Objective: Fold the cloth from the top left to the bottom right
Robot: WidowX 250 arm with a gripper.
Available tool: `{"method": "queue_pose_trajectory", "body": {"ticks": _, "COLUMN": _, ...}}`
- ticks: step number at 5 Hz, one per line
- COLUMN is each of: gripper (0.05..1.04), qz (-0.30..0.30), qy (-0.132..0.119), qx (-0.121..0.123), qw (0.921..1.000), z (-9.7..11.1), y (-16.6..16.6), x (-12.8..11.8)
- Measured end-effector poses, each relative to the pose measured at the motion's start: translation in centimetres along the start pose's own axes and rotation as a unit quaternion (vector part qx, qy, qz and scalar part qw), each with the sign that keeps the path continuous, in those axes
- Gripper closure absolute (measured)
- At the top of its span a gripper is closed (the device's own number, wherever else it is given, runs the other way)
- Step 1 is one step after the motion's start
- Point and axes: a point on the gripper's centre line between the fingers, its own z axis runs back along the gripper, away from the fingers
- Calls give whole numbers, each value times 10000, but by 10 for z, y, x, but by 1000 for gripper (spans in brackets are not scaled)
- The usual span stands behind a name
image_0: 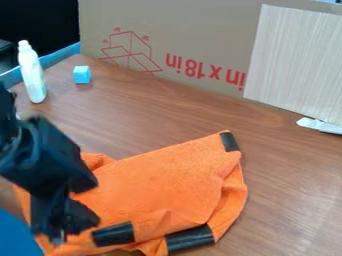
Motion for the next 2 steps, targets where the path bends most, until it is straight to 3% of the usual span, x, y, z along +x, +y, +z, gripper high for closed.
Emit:
{"method": "queue_pose_trajectory", "body": {"ticks": 1, "gripper": 84, "qz": 408, "qy": 150, "qx": 163, "qw": 9989, "z": 24, "y": 31, "x": 6}}
{"method": "queue_pose_trajectory", "body": {"ticks": 2, "gripper": 83, "qz": 969, "qy": 207, "qx": 623, "qw": 9931, "z": 56, "y": 79, "x": 10}}
